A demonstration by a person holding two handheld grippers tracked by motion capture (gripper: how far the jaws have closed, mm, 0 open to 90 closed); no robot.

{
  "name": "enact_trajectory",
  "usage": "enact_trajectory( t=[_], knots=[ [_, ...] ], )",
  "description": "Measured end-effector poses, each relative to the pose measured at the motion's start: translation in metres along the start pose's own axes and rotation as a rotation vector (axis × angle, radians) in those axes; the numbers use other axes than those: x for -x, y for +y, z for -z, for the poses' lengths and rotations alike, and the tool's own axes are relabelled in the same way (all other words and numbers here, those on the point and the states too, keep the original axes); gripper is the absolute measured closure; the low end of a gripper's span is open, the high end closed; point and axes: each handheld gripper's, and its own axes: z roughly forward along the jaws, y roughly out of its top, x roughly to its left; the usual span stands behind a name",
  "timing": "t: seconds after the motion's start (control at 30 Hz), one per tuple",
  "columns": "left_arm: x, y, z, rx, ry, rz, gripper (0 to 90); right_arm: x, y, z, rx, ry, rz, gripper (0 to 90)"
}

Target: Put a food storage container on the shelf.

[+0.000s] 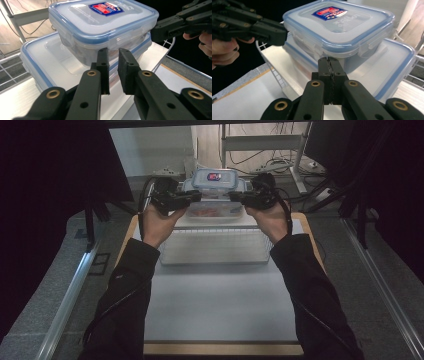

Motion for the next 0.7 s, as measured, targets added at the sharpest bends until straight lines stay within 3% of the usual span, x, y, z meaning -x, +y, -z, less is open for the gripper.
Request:
enact_trajectory(
  t=[0.17, 0.3, 0.5, 0.7],
  knots=[
    [-0.002, -0.001, -0.003, -0.004, -0.010, 0.006, 78.0, 0.008, 0.001, -0.003, 0.005, -0.010, -0.043, 89.6],
    [0.001, -0.002, 0.000, 0.007, -0.009, -0.004, 73.5, 0.007, -0.001, -0.003, 0.002, -0.001, -0.040, 84.9],
    [0.005, -0.006, 0.006, 0.026, 0.009, -0.027, 47.6, 0.004, -0.007, 0.000, 0.016, 0.013, -0.041, 60.8],
    [0.015, -0.017, 0.009, 0.013, -0.022, -0.034, 29.2, -0.002, -0.016, 0.004, 0.015, 0.023, -0.005, 41.2]
  ],
)
